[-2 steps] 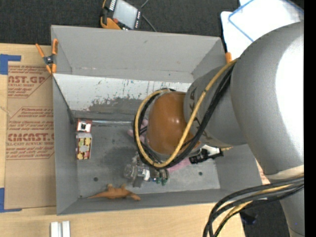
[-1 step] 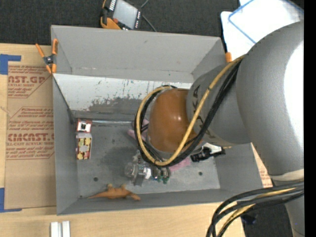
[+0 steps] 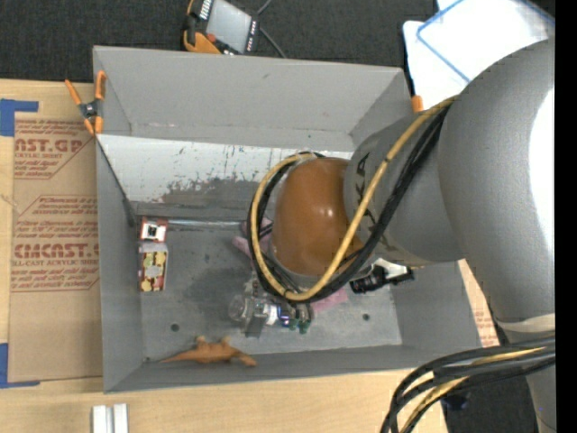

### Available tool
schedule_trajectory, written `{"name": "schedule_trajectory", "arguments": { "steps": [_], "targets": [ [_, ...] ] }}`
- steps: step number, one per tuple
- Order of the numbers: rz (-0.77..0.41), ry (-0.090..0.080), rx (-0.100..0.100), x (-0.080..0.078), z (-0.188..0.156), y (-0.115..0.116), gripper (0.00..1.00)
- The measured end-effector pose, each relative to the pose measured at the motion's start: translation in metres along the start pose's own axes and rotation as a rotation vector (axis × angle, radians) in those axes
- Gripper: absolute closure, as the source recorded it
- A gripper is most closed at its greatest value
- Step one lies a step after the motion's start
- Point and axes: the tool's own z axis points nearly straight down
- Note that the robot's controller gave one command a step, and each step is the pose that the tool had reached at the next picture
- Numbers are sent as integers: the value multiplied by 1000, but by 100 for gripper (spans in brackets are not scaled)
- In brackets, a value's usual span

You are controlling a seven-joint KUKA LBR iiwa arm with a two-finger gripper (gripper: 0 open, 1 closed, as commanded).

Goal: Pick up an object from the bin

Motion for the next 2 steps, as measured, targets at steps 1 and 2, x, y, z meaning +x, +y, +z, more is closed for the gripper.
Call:
{"name": "schedule_trajectory", "arguments": {
  "steps": [1, 2],
  "targets": [
    [0, -1, 0, 0, -8, 0, 100],
    [-1, 0, -1, 0, -15, 1, 100]
  ]
}}
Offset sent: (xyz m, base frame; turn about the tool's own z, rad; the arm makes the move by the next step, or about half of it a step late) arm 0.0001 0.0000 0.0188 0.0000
